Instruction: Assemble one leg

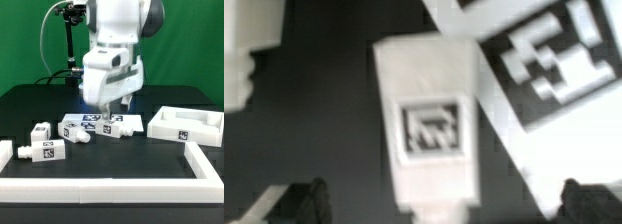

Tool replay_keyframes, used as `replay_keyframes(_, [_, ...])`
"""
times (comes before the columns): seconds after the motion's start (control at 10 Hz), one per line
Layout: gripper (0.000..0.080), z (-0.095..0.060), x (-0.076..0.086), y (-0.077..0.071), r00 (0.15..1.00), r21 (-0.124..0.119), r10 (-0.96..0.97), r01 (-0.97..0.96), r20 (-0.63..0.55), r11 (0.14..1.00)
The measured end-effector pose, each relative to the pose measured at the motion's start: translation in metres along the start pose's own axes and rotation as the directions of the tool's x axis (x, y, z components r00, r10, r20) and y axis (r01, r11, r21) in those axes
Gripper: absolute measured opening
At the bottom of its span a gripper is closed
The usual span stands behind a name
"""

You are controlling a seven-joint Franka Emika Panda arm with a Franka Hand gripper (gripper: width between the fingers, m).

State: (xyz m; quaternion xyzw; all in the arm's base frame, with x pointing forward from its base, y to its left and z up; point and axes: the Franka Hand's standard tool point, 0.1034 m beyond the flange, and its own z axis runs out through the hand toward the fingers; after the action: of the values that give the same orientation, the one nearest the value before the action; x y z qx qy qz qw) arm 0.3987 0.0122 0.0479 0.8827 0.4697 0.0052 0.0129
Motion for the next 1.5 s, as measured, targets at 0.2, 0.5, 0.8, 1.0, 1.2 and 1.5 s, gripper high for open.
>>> replay_keyframes(0.2, [0.0648, -0.025, 0.022, -0.009, 0.996, -0.013, 0.09, -0.09, 0.007, 0.996])
replay_keyframes(0.5, [0.0648, -0.022, 0.024, -0.006, 0.996, -0.028, 0.082, -0.082, -0.021, 0.996])
replay_keyframes(0.8, [0.0648, -0.023, 0.025, -0.007, 0.985, -0.032, 0.168, -0.17, -0.037, 0.985])
replay_keyframes(1.0, [0.0648, -0.02, 0.03, -0.024, 0.881, -0.013, 0.467, -0.469, -0.07, 0.883])
replay_keyframes(1.2, [0.0648, -0.021, 0.051, -0.042, 0.706, 0.026, 0.706, -0.706, -0.055, 0.708])
replay_keyframes(1.5, [0.0648, -0.021, 0.055, -0.043, 0.578, 0.049, 0.815, -0.813, -0.049, 0.58])
